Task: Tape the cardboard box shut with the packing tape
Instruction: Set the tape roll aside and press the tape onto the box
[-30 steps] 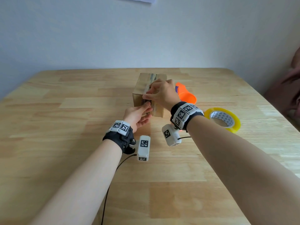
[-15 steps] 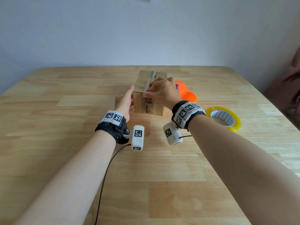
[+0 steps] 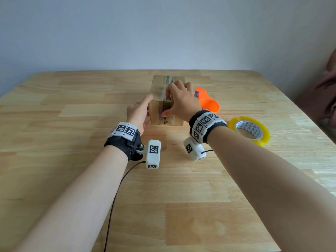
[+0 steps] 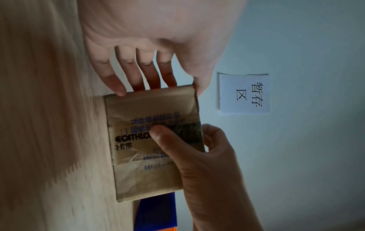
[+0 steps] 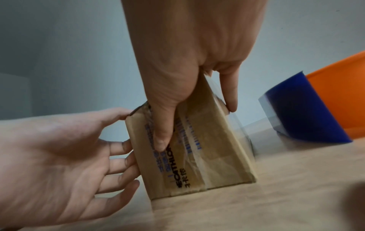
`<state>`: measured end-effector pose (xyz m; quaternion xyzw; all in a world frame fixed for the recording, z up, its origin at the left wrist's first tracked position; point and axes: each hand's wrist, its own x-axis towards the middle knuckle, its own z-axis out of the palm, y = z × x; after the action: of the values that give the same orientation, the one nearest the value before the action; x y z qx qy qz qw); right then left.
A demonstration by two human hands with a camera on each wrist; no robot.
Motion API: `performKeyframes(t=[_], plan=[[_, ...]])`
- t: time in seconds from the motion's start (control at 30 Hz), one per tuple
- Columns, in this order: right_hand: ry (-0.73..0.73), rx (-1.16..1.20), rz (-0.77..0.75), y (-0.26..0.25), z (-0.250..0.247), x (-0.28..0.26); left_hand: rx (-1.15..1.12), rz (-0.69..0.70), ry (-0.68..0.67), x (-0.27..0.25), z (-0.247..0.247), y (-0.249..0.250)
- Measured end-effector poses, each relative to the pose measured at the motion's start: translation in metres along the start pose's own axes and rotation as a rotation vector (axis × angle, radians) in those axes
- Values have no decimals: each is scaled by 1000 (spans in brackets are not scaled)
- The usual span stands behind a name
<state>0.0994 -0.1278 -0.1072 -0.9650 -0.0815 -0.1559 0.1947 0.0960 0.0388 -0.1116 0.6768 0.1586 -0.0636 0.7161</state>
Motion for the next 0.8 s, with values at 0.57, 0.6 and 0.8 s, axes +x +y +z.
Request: performKeyframes(t=[0.57,0.6,0.8], plan=[[-78,1,-28,3,-6,4,-76,-69,46,-7,2,1],[-67,31,-29,4,-6,4,-86,-70,48,-6,2,0],[-173,-106,-66,7,-12,2,-101,-74,51,-4,2,-4]])
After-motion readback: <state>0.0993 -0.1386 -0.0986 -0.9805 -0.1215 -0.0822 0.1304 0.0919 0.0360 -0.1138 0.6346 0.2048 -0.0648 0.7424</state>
